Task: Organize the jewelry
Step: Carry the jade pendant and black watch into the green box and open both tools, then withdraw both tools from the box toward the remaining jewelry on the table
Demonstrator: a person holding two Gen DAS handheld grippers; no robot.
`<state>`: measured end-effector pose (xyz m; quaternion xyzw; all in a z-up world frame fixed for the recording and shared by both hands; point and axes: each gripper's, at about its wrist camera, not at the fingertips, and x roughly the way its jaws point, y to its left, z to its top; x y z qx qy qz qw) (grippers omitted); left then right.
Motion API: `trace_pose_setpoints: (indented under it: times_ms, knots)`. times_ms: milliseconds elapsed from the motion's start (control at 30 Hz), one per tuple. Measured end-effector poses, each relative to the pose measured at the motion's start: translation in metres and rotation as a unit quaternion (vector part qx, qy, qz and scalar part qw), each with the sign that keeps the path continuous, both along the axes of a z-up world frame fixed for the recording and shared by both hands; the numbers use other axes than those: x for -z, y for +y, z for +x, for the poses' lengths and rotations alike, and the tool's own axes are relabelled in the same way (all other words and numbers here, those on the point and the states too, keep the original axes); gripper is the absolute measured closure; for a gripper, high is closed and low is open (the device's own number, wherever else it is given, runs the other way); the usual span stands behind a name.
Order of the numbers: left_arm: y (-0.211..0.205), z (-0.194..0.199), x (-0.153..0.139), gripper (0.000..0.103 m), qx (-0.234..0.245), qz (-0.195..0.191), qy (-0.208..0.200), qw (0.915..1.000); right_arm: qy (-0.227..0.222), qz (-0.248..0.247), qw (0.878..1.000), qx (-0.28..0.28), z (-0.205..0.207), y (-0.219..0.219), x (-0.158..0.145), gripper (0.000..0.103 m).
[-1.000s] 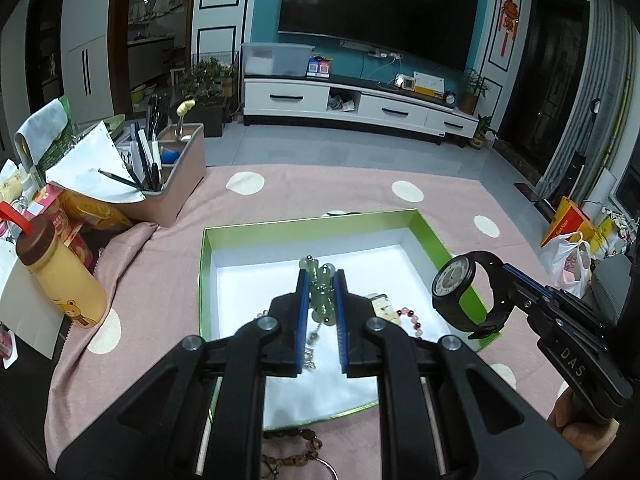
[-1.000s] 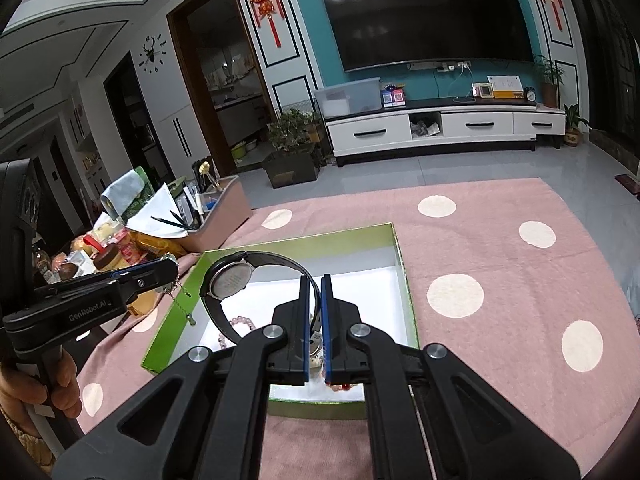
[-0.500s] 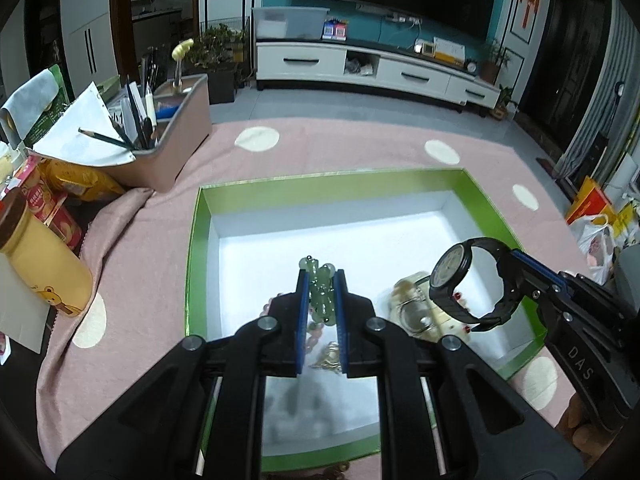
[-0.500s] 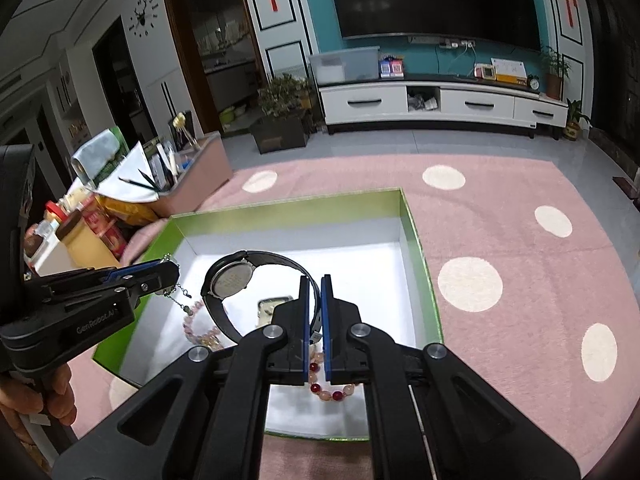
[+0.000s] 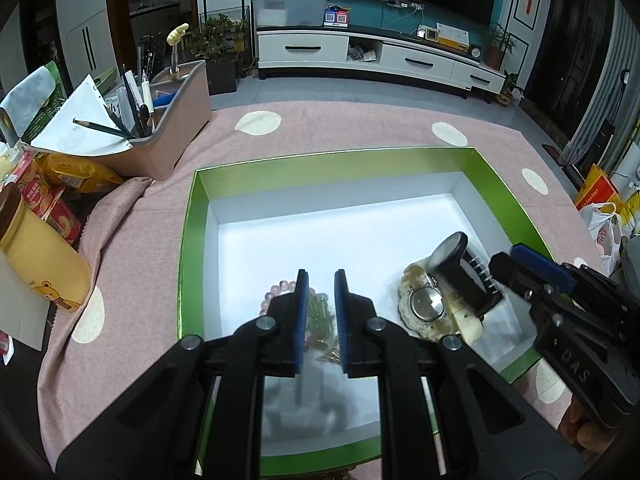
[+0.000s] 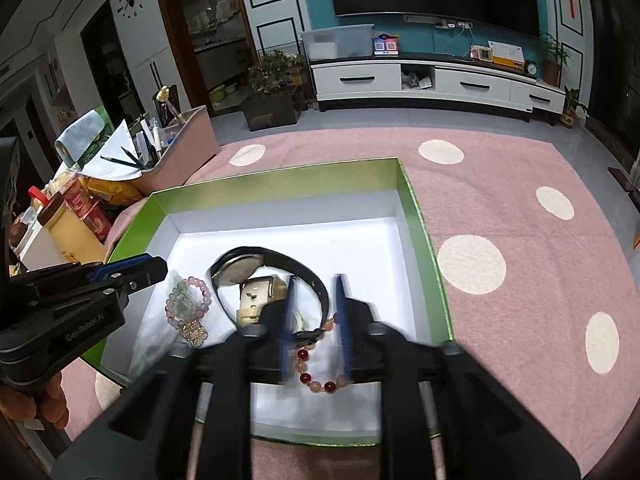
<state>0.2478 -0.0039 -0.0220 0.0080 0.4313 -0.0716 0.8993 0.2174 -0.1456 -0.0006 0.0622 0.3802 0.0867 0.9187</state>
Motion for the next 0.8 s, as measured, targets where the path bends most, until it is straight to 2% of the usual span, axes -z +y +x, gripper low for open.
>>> trace_pose_setpoints:
  times_ms: [67,267,433,533,600,733,800]
  knots:
    - [0.0,-0.002,-0.003,0.085,-0.001,0.001,-0.001,1.0,-0.003,0.002,1.0,0.004,-0.003,-0.003,-0.002,0.057]
    - [0.0,-0.012,-0.013,0.061,-0.001,0.001,-0.012,0.9999,-0.015,0.016,1.0,0.006,-0.017,-0.008,-0.012,0.055]
    - [0.003,-0.023,-0.024,0.035,-0.008,-0.002,-0.024,0.9997,-0.028,0.032,0.999,0.012,-0.036,-0.016,-0.023,0.049]
    - [0.006,-0.033,-0.032,0.029,-0.015,-0.007,-0.029,0.9994,-0.03,0.034,0.999,0.011,-0.049,-0.017,-0.026,0.049]
    - [0.008,-0.039,-0.036,0.025,-0.019,-0.009,-0.032,0.9993,-0.031,0.036,0.999,0.012,-0.058,-0.017,-0.028,0.039]
    - [0.012,-0.057,-0.044,0.014,-0.022,-0.014,-0.035,0.9991,-0.033,0.038,0.999,0.015,-0.078,-0.019,-0.035,0.034]
    - [0.014,-0.065,-0.046,0.012,-0.022,-0.013,-0.035,0.999,-0.034,0.037,0.999,0.016,-0.087,-0.018,-0.038,0.026]
